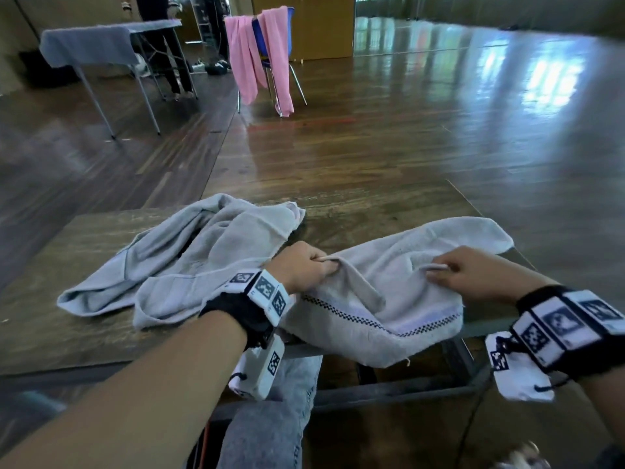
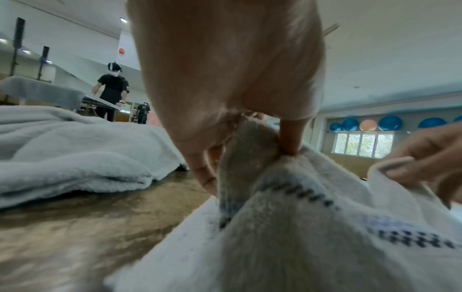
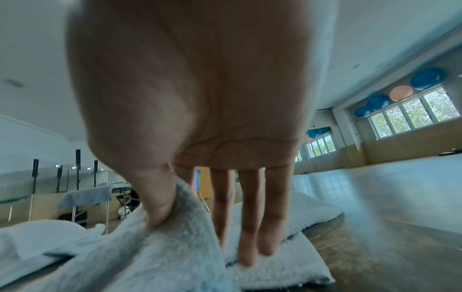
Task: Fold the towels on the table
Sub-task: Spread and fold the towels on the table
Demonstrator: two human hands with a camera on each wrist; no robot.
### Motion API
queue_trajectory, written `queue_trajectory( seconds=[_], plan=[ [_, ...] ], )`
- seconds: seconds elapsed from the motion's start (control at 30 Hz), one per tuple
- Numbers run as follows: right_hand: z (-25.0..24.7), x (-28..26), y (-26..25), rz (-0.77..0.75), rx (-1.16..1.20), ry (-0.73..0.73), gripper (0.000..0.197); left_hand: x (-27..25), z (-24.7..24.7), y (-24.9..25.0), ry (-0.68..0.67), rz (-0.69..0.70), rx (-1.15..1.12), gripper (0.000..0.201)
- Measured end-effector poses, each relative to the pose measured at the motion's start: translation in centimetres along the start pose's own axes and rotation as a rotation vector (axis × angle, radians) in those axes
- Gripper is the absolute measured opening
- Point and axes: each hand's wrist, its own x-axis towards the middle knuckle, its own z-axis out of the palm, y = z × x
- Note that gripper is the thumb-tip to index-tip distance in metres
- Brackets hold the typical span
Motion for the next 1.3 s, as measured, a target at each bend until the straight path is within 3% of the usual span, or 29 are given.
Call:
queue_trajectory(
  seconds=[0.17, 0.3, 0.4, 0.57, 0.7, 0.83, 0.9, 0.97, 1.07, 1.13, 1.3],
  plan=[
    [0.4, 2.8, -0.4, 0.071, -0.056, -0.049, 0.039, 2.2, 2.1, 1.2, -0.073, 0.127, 0.089, 0.040],
    [1.4, 4.8, -1.8, -0.036, -0.100, -0.045, 0.038, 4.5, 3.7, 1.9, -0.090, 0.220, 0.231, 0.039],
    [1.4, 6.1, -2.5, -0.136, 0.031, -0.111, 0.024, 6.0, 3.7, 2.2, -0.072, 0.193, 0.079, 0.038],
    [0.4, 7.3, -1.7, -0.055, -0.019, 0.071, 0.018, 7.3, 3.5, 0.8, 0.060, 0.247, 0.214, 0.030],
    [0.9, 8.9, -1.2, -0.138, -0.021, -0.010, 0.022, 8.3, 3.1, 0.6, -0.064, 0.339, 0.149, 0.022],
    [-2.1, 10.8, -1.5, -0.127, -0.095, -0.222, 0.031, 10.5, 0.8, 2.8, -0.284, 0.224, 0.267, 0.036],
    [-4.1, 12.1, -1.4, -0.139, -0.111, -0.224, 0.028, 11.9, -1.0, 4.0, -0.307, 0.200, 0.319, 0.039],
    [-5.5, 13.6, -1.0, -0.177, -0.027, 0.069, 0.022, 13.3, -3.0, 5.2, -0.134, 0.258, 0.235, 0.041],
    [-6.7, 16.0, -0.3, -0.206, 0.196, 0.621, 0.029, 15.9, -5.5, 6.1, 0.385, 0.388, 0.148, 0.033],
    [-7.3, 17.1, 0.6, -0.143, 0.182, 0.759, 0.028, 17.0, -6.9, 5.9, 0.664, 0.364, 0.135, 0.029],
    [-7.4, 17.4, 3.2, 0.009, 0.201, 0.927, 0.023, 17.2, -8.1, 3.4, 0.853, 0.212, 0.125, 0.033]
  ],
)
